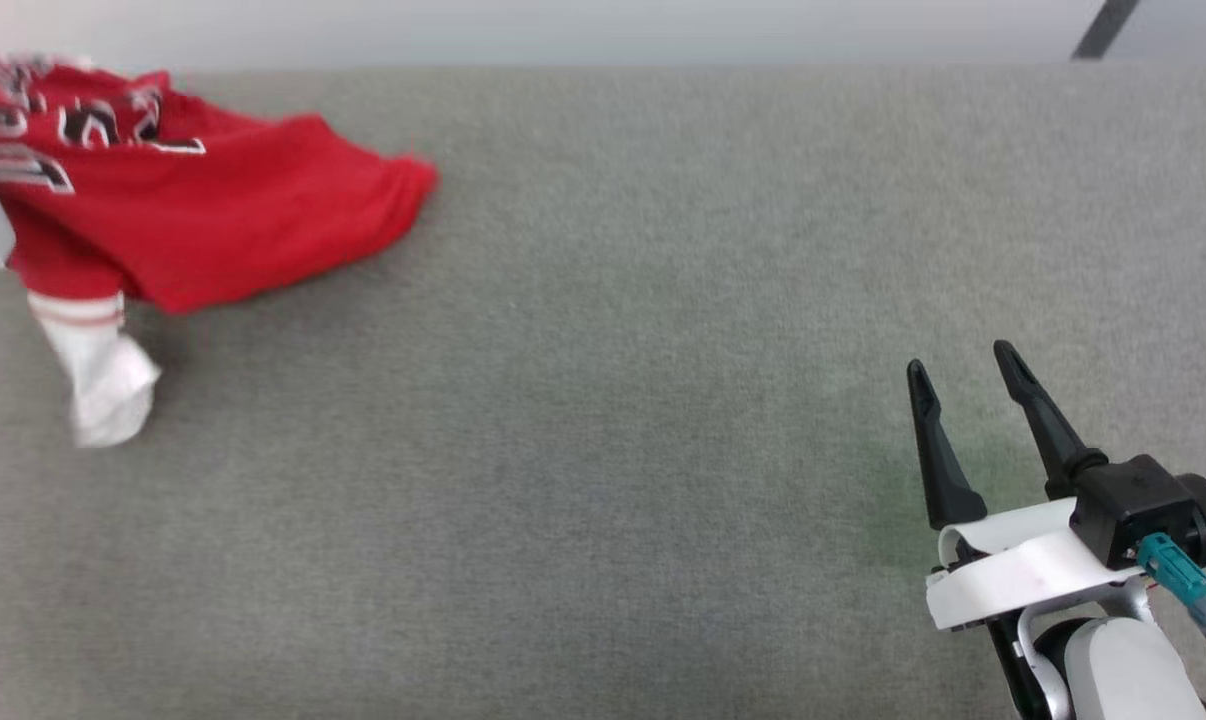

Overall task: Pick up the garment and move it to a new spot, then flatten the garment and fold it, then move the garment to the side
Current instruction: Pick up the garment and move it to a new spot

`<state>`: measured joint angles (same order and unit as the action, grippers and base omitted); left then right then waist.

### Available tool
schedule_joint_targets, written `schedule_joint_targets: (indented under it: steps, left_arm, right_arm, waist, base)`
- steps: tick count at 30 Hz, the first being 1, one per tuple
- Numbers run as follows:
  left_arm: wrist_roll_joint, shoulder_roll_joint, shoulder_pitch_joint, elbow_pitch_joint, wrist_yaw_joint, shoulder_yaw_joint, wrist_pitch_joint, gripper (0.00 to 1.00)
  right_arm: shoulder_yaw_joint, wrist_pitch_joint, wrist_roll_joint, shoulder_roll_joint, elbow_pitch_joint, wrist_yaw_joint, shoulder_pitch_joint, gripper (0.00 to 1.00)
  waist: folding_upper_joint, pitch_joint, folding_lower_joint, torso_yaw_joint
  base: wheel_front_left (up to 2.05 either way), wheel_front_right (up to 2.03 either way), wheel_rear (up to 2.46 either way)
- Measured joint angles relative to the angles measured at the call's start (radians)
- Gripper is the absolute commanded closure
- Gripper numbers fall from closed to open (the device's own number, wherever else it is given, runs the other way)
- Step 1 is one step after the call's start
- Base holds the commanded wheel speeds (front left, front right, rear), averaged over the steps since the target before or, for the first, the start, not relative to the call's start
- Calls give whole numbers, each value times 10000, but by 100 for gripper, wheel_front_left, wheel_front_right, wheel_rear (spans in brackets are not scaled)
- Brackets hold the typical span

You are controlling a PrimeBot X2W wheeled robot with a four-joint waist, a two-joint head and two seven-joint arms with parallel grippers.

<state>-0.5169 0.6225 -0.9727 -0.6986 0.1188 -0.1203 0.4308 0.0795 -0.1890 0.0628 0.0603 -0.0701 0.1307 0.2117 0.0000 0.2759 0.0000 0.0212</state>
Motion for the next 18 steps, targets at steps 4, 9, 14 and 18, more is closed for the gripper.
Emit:
schedule_joint_targets:
  steps: [4,9,14,18]
  left_arm:
    - [251,0,-353,685,46,-322,-556,100]
    - [180,-261,-582,1421,69,-780,-629,100]
    - [-311,-470,-677,2301,90,-1162,-311,100]
    - [-681,-466,-659,3053,102,-1501,157,100]
  right_arm:
    - [10,2,35,-29,-46,0,-170,0]
    - [15,6,58,-59,-42,0,-221,0]
    - [-157,0,86,-73,-19,0,-369,0]
    - [-472,-2,69,-82,67,0,-436,0]
  waist:
    - [0,-531,0,184]
    - [0,-1103,0,383]
    - [0,-1556,0,463]
    - [0,-1755,0,329]
  base:
    - [0,0,0]
    - [0,0,0]
    - [0,0,0]
    - [0,0,0]
